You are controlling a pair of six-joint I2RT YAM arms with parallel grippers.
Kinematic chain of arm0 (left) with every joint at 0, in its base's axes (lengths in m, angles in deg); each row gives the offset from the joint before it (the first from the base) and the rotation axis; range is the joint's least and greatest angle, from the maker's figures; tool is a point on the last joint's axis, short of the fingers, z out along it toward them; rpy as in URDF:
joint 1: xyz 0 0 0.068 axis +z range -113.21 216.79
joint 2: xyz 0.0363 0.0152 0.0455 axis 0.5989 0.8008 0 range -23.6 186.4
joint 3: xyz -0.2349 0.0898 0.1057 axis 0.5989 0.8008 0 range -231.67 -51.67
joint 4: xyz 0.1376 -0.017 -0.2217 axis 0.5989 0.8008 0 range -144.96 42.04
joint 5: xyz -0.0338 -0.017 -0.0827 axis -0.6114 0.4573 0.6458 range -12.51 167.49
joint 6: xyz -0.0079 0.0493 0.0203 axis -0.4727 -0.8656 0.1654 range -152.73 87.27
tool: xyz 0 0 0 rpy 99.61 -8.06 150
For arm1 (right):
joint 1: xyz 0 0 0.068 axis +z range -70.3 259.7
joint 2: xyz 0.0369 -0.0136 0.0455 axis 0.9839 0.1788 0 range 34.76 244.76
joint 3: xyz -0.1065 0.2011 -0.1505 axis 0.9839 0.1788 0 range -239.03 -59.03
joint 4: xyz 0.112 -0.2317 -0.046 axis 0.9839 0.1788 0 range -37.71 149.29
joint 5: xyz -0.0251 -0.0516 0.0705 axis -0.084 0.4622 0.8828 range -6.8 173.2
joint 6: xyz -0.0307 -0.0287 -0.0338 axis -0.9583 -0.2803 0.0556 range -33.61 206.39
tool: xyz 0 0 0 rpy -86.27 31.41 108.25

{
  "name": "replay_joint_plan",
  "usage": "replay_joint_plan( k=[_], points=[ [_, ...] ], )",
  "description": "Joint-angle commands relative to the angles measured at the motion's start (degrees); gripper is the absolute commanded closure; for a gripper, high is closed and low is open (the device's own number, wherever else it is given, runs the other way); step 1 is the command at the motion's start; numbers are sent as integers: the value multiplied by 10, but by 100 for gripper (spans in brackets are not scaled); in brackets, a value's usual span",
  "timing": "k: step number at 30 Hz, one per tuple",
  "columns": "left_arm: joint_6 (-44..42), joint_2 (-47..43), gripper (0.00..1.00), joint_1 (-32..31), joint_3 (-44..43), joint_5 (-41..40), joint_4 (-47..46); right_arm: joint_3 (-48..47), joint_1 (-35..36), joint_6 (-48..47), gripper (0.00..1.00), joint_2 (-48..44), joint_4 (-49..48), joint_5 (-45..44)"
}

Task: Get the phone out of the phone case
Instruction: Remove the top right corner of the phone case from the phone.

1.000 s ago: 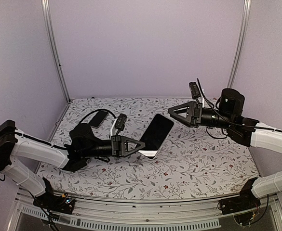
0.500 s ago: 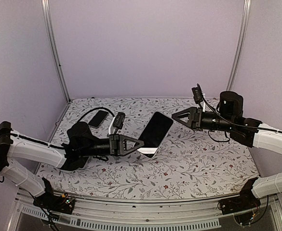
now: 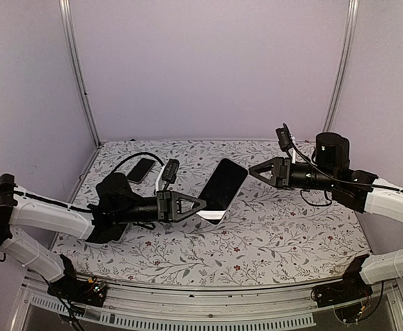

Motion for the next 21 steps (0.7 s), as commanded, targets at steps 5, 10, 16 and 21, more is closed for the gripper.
replay_joint_plan(
  k=[5, 10, 16, 21],
  points=[
    [-18, -32, 100, 13, -16, -15, 15, -2, -1, -6, 51, -22, 16, -2],
    [-26, -40, 100, 15, -16, -7, 26, -1, 4, -1, 51, -19, 5, 8],
    [-31, -42, 100, 15, -19, 2, 26, -14, 15, -4, 51, 2, -1, 7],
    [-33, -43, 100, 15, -16, 5, 26, -22, 21, -6, 51, 19, -3, 7]
  ],
)
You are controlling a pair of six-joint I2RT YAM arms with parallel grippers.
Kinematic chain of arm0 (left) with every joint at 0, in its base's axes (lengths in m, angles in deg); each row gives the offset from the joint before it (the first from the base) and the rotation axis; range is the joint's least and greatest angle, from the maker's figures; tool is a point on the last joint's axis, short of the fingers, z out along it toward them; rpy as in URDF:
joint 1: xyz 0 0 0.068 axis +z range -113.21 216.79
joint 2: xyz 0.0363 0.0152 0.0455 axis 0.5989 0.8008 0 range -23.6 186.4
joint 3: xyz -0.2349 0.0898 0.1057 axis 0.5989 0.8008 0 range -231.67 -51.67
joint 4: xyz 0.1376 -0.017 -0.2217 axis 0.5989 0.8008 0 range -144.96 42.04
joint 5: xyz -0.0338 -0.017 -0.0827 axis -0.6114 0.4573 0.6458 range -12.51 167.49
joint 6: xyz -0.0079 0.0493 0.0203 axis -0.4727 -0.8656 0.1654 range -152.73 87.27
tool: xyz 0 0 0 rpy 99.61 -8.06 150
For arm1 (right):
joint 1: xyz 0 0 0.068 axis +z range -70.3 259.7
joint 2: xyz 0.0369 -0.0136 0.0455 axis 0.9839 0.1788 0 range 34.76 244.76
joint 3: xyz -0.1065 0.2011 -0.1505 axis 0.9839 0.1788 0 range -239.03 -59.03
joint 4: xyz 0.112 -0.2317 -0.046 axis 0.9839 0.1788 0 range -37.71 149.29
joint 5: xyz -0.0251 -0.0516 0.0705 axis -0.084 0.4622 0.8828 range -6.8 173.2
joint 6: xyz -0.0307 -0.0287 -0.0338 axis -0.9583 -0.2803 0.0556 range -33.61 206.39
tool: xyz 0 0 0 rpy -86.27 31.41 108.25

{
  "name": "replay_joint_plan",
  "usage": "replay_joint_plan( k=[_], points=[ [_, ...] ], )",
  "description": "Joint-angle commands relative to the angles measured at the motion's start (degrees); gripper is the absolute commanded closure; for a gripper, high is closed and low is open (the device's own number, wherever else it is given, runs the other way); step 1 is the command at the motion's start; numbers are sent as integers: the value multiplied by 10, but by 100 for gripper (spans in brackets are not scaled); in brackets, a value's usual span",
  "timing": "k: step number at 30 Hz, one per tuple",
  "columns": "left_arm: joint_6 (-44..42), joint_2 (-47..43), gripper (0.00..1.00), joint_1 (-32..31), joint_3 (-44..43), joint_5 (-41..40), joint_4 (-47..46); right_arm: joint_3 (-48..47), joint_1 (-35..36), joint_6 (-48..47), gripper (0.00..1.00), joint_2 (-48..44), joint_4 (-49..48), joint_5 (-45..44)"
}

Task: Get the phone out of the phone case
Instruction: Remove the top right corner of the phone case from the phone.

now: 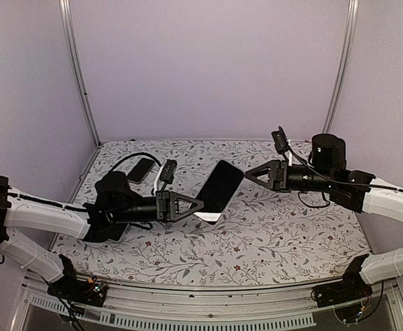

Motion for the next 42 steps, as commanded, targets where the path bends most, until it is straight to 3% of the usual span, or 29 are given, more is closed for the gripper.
replay_joint_plan(
  k=[1, 29, 42],
  points=[
    [-14, -18, 100, 7, -16, 11, -39, -21, 5, -4, 51, 13, -9, 1],
    [-51, -62, 100, -22, -9, 68, -139, 5, -2, 9, 53, 27, 30, -48],
    [-69, -84, 100, -31, -17, 81, -138, 24, -15, 7, 54, 38, 25, -49]
  ],
)
